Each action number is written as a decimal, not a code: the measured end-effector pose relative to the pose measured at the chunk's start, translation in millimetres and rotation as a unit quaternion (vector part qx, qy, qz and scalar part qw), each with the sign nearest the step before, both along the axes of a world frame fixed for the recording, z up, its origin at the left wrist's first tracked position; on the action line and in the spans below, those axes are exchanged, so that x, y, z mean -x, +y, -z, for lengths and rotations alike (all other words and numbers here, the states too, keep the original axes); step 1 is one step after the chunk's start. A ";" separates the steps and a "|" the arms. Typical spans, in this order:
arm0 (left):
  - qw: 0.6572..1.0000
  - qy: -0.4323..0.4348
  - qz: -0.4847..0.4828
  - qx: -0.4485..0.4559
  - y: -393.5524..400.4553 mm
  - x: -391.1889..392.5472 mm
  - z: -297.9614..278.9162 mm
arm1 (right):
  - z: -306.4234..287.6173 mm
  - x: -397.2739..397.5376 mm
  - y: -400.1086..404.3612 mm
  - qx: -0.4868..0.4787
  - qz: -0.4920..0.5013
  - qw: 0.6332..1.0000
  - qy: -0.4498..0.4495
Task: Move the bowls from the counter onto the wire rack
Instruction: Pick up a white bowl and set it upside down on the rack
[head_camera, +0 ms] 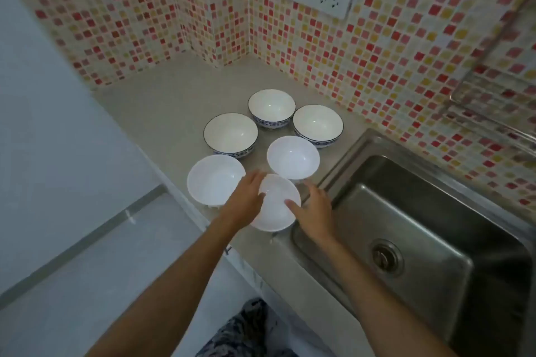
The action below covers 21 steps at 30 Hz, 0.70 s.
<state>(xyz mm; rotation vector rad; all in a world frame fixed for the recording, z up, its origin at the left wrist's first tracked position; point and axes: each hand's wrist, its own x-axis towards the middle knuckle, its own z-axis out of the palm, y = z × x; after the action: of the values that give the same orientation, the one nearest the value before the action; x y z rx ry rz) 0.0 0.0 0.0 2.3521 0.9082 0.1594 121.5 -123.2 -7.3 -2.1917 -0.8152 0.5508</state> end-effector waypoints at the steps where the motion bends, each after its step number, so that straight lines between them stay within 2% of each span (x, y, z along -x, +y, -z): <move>1: 1.000 0.016 0.004 -0.007 1.0 -0.9 4.7 | 4.5 2.4 3.4 0.009 0.008 1.000 0.016; 5: 0.999 0.043 0.009 -0.029 3.4 -3.9 17.3 | 16.5 10.0 8.2 0.043 0.028 0.997 0.053; 9: 0.998 0.024 0.018 -0.060 8.4 -5.4 24.9 | 21.4 5.8 11.1 0.047 0.034 0.996 0.069; 12: 0.999 0.004 0.022 -0.023 10.9 -8.9 26.3 | 18.2 -0.9 8.2 0.055 0.046 0.994 0.086; 16: 0.994 -0.055 0.032 0.088 9.5 -19.4 13.2 | 10.6 -15.2 -7.4 0.036 0.074 0.990 0.116; 21: 0.986 -0.118 0.083 0.080 2.1 -51.8 -16.4 | -21.4 -38.9 -39.2 -0.005 0.133 0.986 0.102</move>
<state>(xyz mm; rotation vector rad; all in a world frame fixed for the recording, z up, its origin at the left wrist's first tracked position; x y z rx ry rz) 51.8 2.1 16.4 2.1911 0.5854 0.2784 160.3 -162.4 14.1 -2.1472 -0.4083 0.6195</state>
